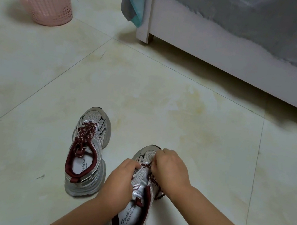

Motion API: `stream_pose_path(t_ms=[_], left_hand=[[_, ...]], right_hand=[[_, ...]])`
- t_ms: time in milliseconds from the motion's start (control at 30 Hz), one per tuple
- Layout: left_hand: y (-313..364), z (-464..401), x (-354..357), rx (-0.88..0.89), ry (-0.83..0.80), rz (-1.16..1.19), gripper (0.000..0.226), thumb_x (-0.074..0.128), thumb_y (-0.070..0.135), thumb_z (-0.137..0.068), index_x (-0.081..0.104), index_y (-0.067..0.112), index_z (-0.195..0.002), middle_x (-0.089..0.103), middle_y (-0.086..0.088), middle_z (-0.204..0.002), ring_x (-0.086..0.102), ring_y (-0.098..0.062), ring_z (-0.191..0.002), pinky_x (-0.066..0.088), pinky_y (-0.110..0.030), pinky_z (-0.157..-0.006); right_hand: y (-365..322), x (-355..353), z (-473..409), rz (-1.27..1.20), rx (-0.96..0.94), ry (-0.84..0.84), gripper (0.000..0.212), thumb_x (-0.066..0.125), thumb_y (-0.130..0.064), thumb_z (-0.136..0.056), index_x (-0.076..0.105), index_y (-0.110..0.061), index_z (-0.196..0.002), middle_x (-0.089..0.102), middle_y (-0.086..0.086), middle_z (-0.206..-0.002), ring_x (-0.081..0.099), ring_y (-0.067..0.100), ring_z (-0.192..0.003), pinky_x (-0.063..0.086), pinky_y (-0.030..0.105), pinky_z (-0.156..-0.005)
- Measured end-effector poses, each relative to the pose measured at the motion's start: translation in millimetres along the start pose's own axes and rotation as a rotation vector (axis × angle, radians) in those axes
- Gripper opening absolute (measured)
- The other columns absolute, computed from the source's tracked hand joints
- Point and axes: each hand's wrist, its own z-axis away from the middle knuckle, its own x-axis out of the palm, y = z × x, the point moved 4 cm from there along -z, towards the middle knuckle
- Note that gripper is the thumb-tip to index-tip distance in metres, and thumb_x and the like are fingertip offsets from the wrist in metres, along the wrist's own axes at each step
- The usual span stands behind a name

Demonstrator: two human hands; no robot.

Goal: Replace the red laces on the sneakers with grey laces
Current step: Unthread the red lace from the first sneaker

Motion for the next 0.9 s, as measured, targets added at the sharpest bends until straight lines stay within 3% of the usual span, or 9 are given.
stream_pose_path(t_ms=[67,167,267,367,467,533,700,767,900], left_hand=[[-1.4,0.6,-1.7,-0.028,0.019,0.025,0.055,0.043,-0.013,-0.075,0.051,0.02,-0.118,0.05,0.01,-0.116,0.046,-0.001,-0.096,0.035,-0.01,-0.081],[-1.0,2.0,-3.7,-0.061,0.009,0.048,0.053,0.044,-0.012,-0.076,0.05,0.021,-0.116,0.048,0.012,-0.114,0.049,-0.003,-0.094,0.044,-0.021,-0.085],[1.5,1.7,-5.0,-0.067,0.006,0.046,0.052,0.044,-0.012,-0.076,0.051,0.021,-0.116,0.048,0.013,-0.114,0.05,-0.004,-0.095,0.045,-0.025,-0.086],[1.4,1.9,-4.8,-0.058,-0.003,0.05,0.051,0.046,-0.011,-0.076,0.051,0.019,-0.116,0.048,0.011,-0.116,0.049,-0.003,-0.097,0.043,-0.02,-0.086],[0.0,1.9,-4.5,-0.066,-0.009,0.048,0.051,0.045,-0.011,-0.076,0.051,0.02,-0.116,0.048,0.012,-0.117,0.05,-0.005,-0.098,0.045,-0.025,-0.088],[-0.4,1.9,-4.0,-0.064,-0.011,0.042,0.051,0.045,-0.011,-0.075,0.051,0.02,-0.115,0.048,0.012,-0.116,0.051,-0.005,-0.097,0.045,-0.026,-0.087],[-1.5,2.0,-0.6,-0.027,-0.033,0.027,0.052,0.045,-0.009,-0.076,0.049,0.023,-0.116,0.044,0.018,-0.109,0.047,0.0,-0.092,0.037,-0.013,-0.079],[-1.9,0.8,0.5,-0.023,-0.028,0.022,0.052,0.045,-0.01,-0.075,0.05,0.023,-0.116,0.042,0.019,-0.107,0.045,0.0,-0.091,0.033,-0.009,-0.075],[-3.6,1.4,1.2,-0.038,-0.021,0.048,0.051,0.046,-0.01,-0.075,0.051,0.023,-0.113,0.048,0.015,-0.111,0.049,-0.002,-0.093,0.04,-0.015,-0.08]], right_hand=[[8.1,0.2,0.4,-0.093,0.098,-0.033,0.019,0.046,-0.023,-0.09,0.06,-0.009,-0.091,0.062,0.01,-0.097,0.056,0.027,-0.093,0.037,0.03,-0.067],[19.0,10.3,4.2,-0.332,0.252,-0.209,0.034,0.061,-0.04,-0.083,0.051,-0.013,-0.064,0.056,0.008,-0.069,0.052,0.024,-0.066,0.038,0.029,-0.058],[22.0,23.2,11.1,-0.628,0.329,-0.298,0.042,0.068,-0.034,-0.081,0.039,-0.016,-0.056,0.042,0.006,-0.063,0.038,0.02,-0.061,0.032,0.027,-0.059],[24.8,24.6,15.1,-0.844,0.327,-0.309,0.028,0.071,-0.021,-0.08,0.049,-0.009,-0.068,0.041,0.009,-0.066,0.036,0.017,-0.061,0.031,0.025,-0.058],[22.2,21.7,15.2,-0.698,0.237,-0.276,0.029,0.07,-0.015,-0.078,0.049,-0.013,-0.058,0.045,-0.001,-0.056,0.041,0.012,-0.055,0.036,0.023,-0.058],[21.7,15.3,12.9,-0.552,0.204,-0.195,0.033,0.062,-0.013,-0.081,0.044,-0.02,-0.054,0.047,-0.003,-0.058,0.045,0.015,-0.061,0.037,0.025,-0.061],[18.1,-9.6,4.5,-0.132,0.084,0.059,0.011,0.046,-0.02,-0.088,0.055,-0.014,-0.085,0.06,0.005,-0.088,0.052,0.024,-0.08,0.034,0.029,-0.062],[16.8,-2.9,3.0,-0.194,0.127,-0.009,0.014,0.046,-0.024,-0.089,0.054,-0.013,-0.088,0.06,0.006,-0.089,0.054,0.025,-0.083,0.037,0.03,-0.065],[25.7,16.9,8.1,-0.482,0.313,-0.324,0.032,0.057,-0.03,-0.084,0.042,-0.017,-0.058,0.046,-0.001,-0.059,0.044,0.018,-0.061,0.034,0.028,-0.06]])
